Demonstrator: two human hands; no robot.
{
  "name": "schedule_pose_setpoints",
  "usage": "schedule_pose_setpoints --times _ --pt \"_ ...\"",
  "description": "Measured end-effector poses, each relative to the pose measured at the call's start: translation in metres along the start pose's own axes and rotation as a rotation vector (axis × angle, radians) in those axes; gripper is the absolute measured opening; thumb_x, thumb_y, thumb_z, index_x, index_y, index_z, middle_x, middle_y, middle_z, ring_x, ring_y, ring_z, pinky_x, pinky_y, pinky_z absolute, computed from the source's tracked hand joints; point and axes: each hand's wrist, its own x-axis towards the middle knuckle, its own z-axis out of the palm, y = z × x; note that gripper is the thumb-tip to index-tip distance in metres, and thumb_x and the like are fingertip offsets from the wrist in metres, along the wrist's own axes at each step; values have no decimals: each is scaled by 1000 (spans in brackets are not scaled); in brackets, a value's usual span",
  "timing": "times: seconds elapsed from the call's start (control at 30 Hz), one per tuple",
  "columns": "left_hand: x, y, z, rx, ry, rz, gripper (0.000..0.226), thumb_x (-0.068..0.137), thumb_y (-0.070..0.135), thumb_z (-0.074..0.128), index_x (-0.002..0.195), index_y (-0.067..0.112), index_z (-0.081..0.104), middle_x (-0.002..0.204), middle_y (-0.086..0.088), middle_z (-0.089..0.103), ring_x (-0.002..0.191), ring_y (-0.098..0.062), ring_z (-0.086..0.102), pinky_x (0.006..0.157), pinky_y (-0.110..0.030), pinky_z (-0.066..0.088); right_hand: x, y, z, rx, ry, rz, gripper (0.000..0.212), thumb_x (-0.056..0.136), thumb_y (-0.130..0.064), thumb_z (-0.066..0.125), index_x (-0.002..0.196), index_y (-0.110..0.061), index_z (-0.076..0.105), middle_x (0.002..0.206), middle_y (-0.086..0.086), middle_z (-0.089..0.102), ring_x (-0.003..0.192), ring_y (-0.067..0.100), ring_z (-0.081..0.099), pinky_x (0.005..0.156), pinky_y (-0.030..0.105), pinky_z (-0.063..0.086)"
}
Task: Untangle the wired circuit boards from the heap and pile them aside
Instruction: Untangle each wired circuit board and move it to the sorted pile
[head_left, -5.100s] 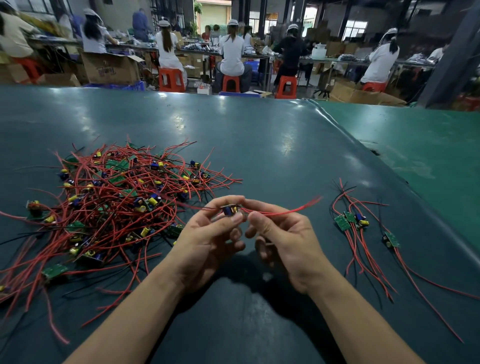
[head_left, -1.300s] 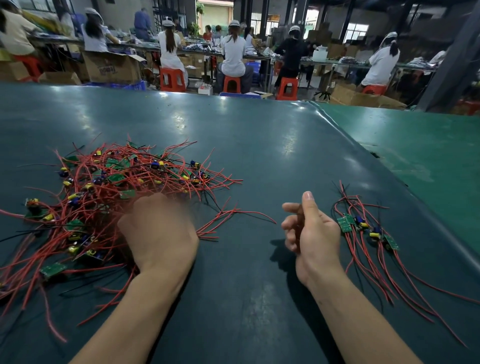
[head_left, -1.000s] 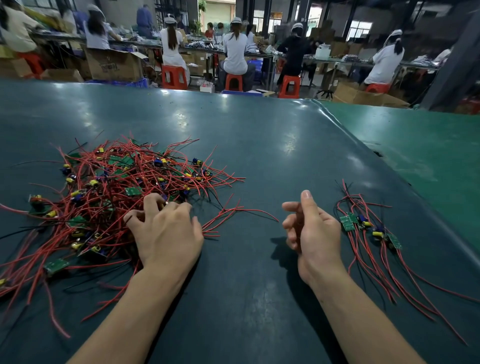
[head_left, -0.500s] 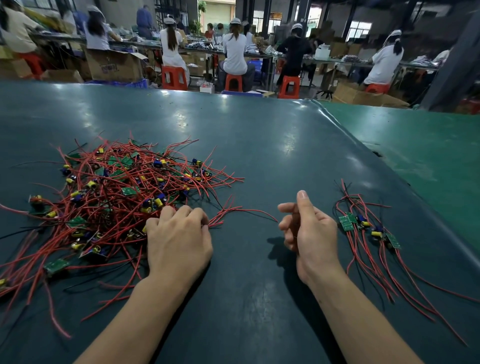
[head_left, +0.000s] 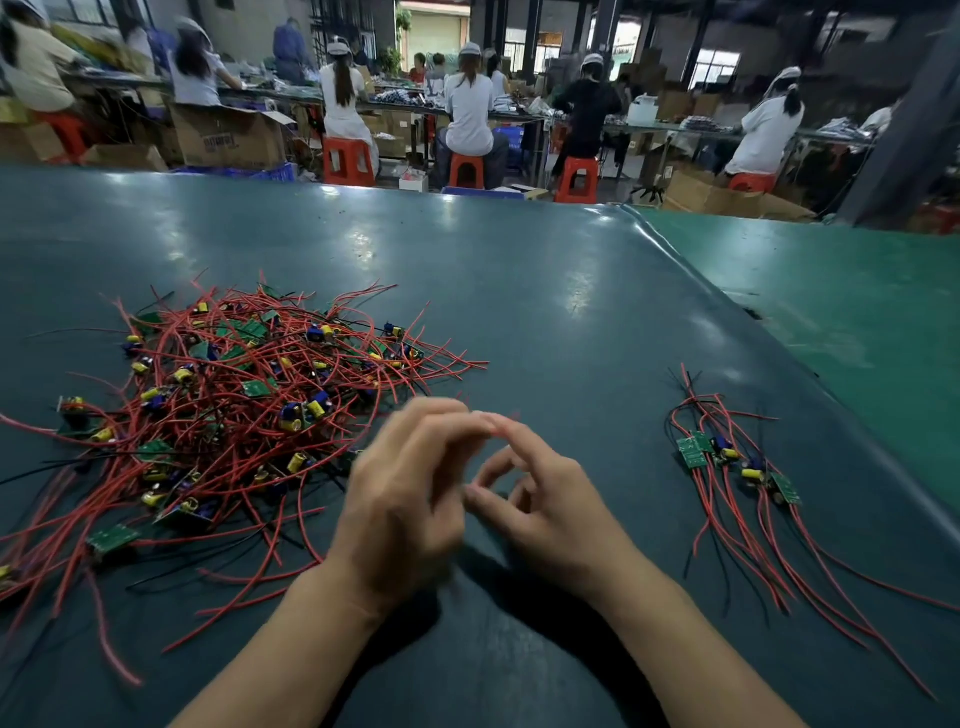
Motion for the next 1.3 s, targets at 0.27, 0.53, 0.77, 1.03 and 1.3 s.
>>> schedule_pose_setpoints --times 0.27,0.53,0.77,1.03,1.3 --pt "0 6 7 -79 -50 5 13 90 14 64 81 6 68 83 -2 64 76 -19 60 70 -28 48 6 -13 -7 573 259 95 10 90 -10 63 86 -11 72 75 1 72 56 11 59 44 20 44" --pt "2 4 14 -405 -135 -748 55 98 54 37 83 14 73 56 3 66 38 -5 50 40 -19 38 4 -18 -28 1143 79 351 28 81 -35 59 84 -15 78 75 4 69 49 11 53 37 18 35" --pt "12 2 15 -728 63 -953 43 81 41 58 76 -1 66 55 -1 67 35 -7 44 41 -13 35 5 -18 -27 1082 50 337 23 77 -29 64 91 -14 76 73 5 65 47 12 49 36 19 34" --pt "8 8 14 -735 -102 -813 22 69 28 74 75 8 69 67 -7 70 44 -14 54 47 -21 46 10 -11 -19 899 225 437 32 61 -30 78 80 -5 68 65 4 64 44 7 50 36 15 35" --pt "11 -1 14 -894 87 -982 22 69 28 72 81 10 69 74 -7 67 45 -10 43 47 -20 38 6 -9 -20 777 93 321 18 75 -4 71 80 -18 80 80 -4 70 52 9 52 44 17 34"
